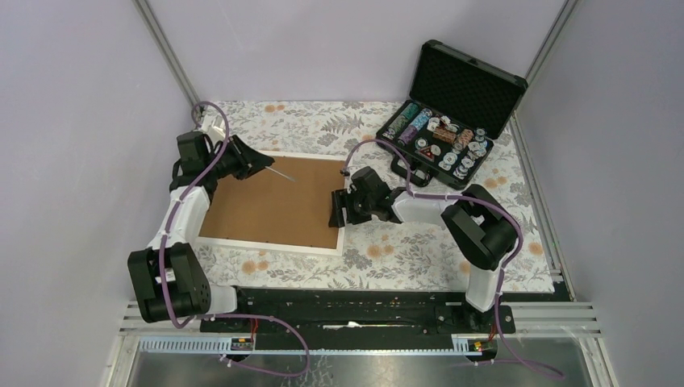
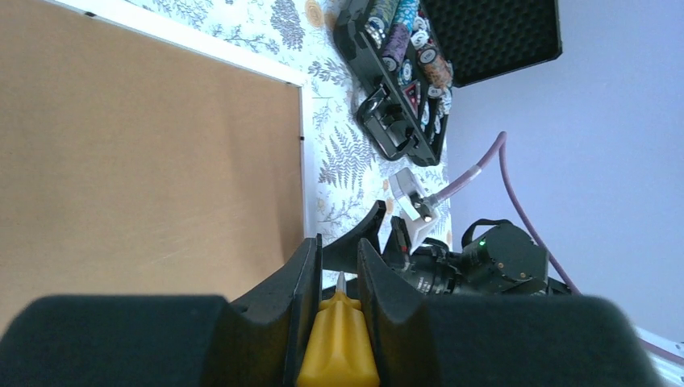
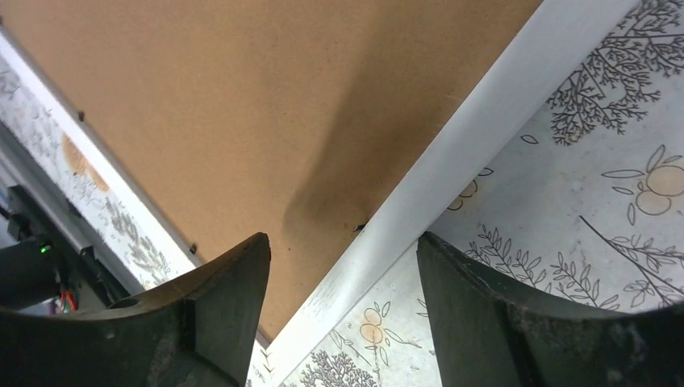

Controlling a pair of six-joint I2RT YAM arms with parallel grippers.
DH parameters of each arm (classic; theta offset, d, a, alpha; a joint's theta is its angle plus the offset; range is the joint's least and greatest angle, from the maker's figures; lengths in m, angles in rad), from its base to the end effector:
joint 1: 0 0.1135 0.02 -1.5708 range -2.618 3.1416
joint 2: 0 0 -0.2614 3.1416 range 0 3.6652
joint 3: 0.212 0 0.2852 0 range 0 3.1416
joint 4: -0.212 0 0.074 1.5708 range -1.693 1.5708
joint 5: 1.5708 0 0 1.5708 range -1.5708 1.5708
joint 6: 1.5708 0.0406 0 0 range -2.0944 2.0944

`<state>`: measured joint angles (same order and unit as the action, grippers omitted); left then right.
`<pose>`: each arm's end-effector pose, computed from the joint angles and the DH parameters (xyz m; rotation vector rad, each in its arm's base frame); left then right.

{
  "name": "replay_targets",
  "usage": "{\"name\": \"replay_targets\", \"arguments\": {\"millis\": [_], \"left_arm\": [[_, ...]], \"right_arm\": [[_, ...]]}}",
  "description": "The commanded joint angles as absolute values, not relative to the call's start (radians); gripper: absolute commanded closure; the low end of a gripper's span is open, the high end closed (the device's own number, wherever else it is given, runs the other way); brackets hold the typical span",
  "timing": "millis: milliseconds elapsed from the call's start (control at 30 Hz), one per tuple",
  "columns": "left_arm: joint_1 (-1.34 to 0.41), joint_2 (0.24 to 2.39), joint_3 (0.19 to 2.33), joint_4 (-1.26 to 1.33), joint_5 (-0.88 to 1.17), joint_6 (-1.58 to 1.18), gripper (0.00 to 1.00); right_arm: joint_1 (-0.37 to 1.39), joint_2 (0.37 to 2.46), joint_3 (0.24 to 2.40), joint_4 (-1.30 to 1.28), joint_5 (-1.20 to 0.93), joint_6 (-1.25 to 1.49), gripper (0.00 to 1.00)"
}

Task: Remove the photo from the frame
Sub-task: Adjust the photo frame at the center of the board.

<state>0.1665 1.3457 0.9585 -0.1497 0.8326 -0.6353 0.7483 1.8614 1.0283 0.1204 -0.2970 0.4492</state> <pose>0.3300 0.0250 0.2668 -0.3258 2.0902 -1.1532 0.2940 0.2892 0.1242 -0.5267 2.3791 0.9272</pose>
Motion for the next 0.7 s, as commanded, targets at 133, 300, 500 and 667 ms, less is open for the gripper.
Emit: {"name": "replay_targets", "arguments": {"millis": [133,300,500,667], "left_arm": [[0.197,1.274,0.924,-0.016,0.934,-0.707,1.0],[0.205,1.276,0.934,-0.065,0.943,-0.64,1.0],[0.229,1.299,0.952,-0.156,0.958,-0.534,1.0],[0.26,1.312,0.944,-0.15,0.978,-0.524,1.0]], "right_arm": [[0.797,1.928,1.065,0.008,-0.026,0.453,0.43],[0.767,2.007,1.154,-0.098,0.006,0.352,0.65],[0.663,2.107,1.303,-0.12,-0.063,0.08,0.88],[0.591,2.266,1.608,-0.153,-0.136,-0.081,0.91]]}}
